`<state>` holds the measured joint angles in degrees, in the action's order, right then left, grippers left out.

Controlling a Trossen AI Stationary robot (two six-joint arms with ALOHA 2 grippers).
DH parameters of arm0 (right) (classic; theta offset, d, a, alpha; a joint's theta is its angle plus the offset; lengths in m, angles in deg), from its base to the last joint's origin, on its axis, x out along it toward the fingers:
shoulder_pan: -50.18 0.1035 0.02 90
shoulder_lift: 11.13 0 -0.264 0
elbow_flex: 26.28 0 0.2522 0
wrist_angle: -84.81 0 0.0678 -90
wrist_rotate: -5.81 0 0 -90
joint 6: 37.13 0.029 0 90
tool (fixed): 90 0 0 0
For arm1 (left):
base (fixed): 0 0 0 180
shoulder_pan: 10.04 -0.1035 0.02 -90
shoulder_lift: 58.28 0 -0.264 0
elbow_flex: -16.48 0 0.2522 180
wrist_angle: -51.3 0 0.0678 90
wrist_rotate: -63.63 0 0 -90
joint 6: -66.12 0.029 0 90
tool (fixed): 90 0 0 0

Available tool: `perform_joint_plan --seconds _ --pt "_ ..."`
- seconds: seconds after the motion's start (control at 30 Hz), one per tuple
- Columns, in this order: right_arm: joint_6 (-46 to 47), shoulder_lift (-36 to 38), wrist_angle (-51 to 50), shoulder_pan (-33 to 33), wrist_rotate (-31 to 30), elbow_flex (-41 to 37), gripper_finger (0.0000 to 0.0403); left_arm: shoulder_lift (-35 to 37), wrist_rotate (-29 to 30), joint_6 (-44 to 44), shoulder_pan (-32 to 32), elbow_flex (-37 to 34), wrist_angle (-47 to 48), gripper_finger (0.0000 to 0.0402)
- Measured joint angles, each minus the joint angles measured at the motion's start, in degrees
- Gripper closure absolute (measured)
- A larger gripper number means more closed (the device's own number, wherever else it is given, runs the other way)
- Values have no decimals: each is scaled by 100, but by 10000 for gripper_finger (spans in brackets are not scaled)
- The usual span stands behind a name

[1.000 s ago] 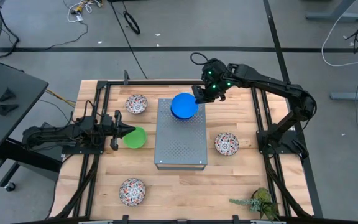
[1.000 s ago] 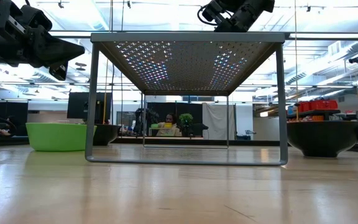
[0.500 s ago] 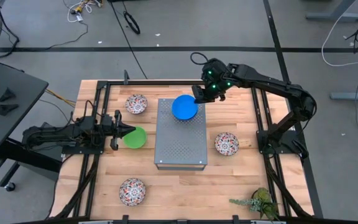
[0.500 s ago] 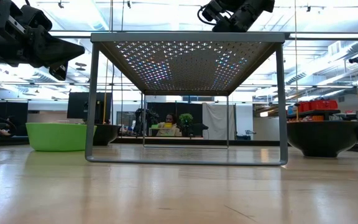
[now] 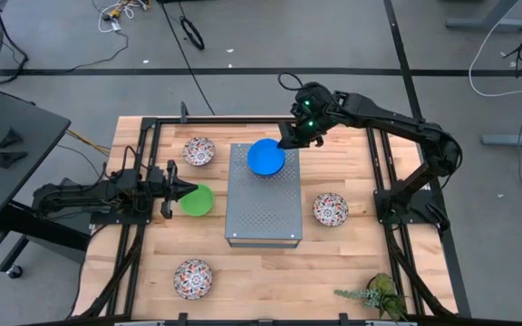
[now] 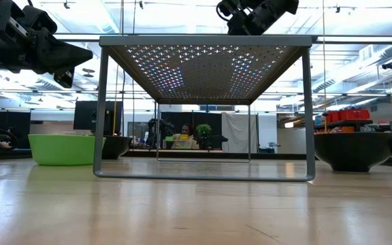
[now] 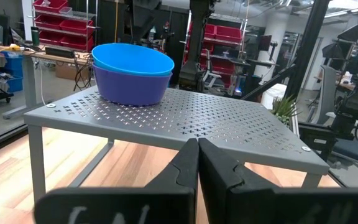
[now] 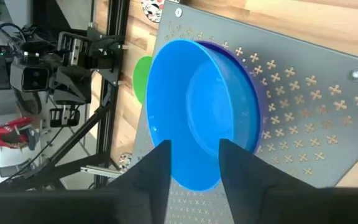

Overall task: Pick & Place Mini bowls
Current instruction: Stack the light blue bowl on top of the dark blue bowl on the shelf

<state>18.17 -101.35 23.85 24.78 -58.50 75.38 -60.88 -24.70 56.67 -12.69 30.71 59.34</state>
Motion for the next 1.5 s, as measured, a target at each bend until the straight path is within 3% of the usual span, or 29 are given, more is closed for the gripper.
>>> perform_joint_plan --seconds 0.2,0.37,0.83,1.23,1.5 --pt "-300 243 -5 -2 -34 0 297 1 0 0 0 0 0 387" --pt "-834 515 11 0 -480 0 315 1 0 0 0 0 0 387" --pt "-3122 593 94 86 -1121 0 379 1 2 0 1 0 0 387" --pt "-5129 593 377 377 -1130 -9 401 1 0 0 1 0 0 387" --pt "-5573 593 1471 413 -917 -334 402 -1 2 0 -1 0 0 387"
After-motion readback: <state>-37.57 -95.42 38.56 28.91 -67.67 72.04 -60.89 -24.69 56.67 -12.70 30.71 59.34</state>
